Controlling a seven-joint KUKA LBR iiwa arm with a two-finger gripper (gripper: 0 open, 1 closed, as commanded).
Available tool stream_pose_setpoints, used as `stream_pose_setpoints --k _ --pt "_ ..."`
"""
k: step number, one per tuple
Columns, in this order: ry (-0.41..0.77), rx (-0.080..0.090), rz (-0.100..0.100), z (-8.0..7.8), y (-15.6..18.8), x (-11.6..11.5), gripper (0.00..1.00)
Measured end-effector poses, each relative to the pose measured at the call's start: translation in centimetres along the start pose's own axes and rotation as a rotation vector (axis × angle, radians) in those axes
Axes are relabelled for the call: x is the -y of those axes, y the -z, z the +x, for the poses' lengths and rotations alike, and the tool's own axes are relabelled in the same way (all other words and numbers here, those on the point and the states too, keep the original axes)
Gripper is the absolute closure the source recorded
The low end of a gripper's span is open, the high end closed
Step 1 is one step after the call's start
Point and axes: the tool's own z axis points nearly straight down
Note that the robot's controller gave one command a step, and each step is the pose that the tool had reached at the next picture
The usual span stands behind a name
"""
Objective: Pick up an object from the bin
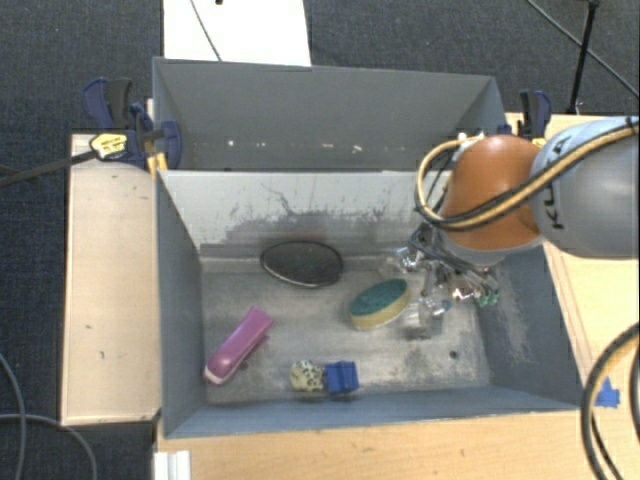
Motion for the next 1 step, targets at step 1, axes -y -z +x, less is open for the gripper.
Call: stream_pose_setpoints --k 1 --pt "-0.003 -0.001 0.0 0.07 0.01 0.08 1.0"
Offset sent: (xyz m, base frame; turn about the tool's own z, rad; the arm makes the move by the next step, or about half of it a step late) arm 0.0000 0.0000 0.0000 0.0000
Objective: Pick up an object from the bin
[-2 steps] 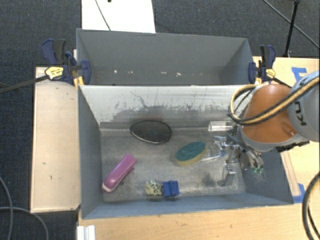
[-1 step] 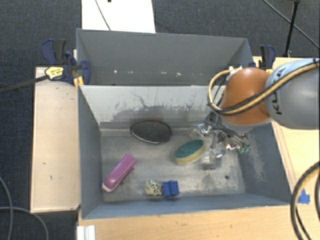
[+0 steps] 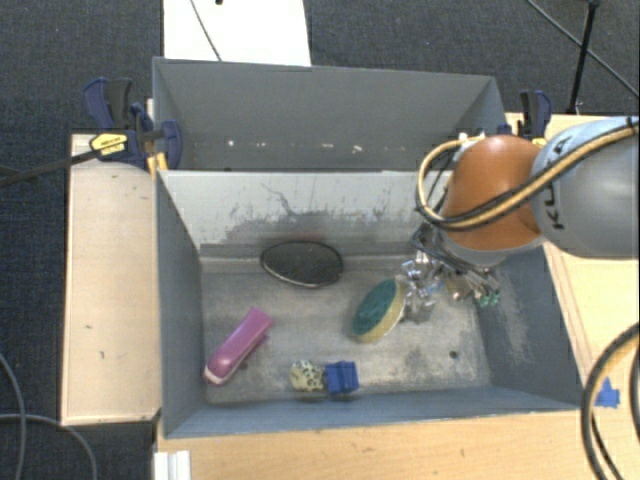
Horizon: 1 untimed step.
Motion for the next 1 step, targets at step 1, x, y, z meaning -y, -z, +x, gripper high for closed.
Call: stream_pose_setpoints --k 1 --pt "0.008 0.006 0.004 0.31 11.44 -1.79 1.0"
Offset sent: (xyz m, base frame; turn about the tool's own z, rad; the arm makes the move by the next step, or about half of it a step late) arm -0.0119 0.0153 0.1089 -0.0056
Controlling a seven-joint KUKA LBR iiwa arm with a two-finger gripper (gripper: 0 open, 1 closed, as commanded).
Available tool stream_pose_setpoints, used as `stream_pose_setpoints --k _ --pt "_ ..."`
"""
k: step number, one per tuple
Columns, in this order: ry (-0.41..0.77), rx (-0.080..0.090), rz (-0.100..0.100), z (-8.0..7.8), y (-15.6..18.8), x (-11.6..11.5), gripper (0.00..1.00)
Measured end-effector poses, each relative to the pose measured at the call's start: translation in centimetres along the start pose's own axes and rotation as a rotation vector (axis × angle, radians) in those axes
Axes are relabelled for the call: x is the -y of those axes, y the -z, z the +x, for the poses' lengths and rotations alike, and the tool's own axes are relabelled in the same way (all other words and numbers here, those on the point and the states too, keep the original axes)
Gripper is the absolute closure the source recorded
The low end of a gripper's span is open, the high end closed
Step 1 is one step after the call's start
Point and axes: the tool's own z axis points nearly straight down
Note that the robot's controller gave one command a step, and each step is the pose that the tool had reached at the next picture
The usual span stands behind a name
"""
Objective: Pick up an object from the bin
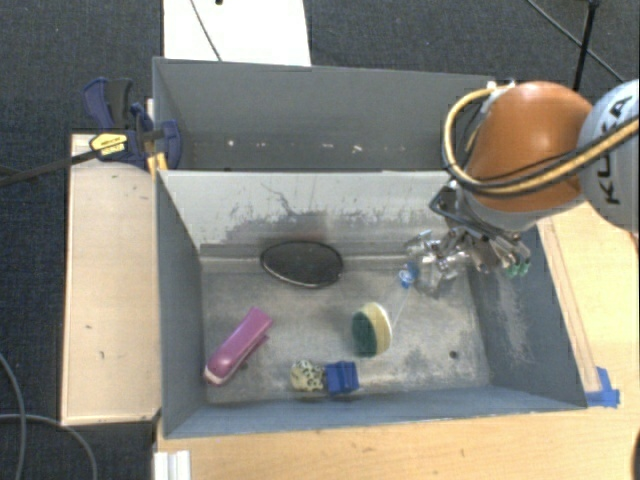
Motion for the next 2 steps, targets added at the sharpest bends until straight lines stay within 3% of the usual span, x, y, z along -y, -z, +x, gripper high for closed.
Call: stream_pose_setpoints --k 1,2 --pt "-0.002 -0.003 0.0 3.36 4.92 -0.04 1.0" --pt "-0.002 -0.006 -0.003 3.3 4.61 -0.13 0.0"
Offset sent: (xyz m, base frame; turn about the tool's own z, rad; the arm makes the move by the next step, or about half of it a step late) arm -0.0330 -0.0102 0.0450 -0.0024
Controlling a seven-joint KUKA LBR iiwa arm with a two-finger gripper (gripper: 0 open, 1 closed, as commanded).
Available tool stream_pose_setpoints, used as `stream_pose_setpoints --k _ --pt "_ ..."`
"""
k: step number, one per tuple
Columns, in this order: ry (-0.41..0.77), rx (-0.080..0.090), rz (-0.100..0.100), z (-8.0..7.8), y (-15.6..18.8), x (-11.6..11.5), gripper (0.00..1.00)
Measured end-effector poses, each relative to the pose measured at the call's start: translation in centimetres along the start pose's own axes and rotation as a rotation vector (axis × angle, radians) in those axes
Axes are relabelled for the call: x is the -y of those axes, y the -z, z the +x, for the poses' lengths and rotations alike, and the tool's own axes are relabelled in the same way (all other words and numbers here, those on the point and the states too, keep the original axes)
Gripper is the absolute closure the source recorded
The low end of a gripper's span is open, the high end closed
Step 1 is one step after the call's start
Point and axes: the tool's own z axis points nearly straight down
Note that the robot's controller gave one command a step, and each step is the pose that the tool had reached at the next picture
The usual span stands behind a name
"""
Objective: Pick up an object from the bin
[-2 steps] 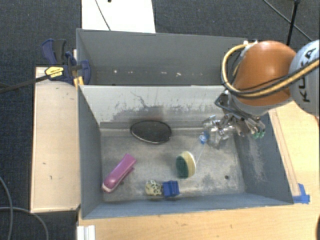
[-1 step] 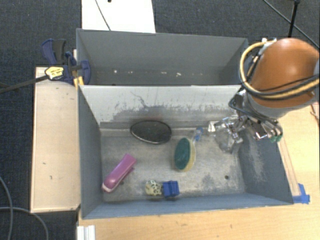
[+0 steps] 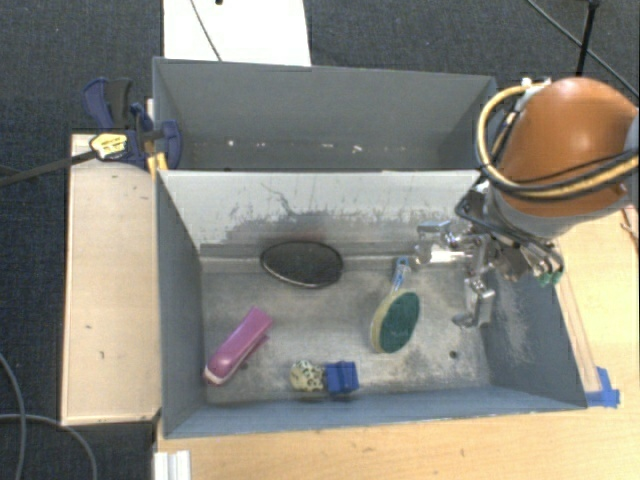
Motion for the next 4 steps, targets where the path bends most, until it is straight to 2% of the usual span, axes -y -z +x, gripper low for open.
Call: stream_pose_setpoints --k 1,2,3,4 --pt "0.113 -0.007 -0.005 0.8 -12.9 -1.4 0.0" --pt "-0.121 0.015 0.003 2.0 -15.6 1.1 0.0" --pt "-0.116 0.017 0.003 1.9 -15.4 1.1 1.0" --pt "-0.082 0.005 0.003 3.0 -0.1 0.3 1.0"
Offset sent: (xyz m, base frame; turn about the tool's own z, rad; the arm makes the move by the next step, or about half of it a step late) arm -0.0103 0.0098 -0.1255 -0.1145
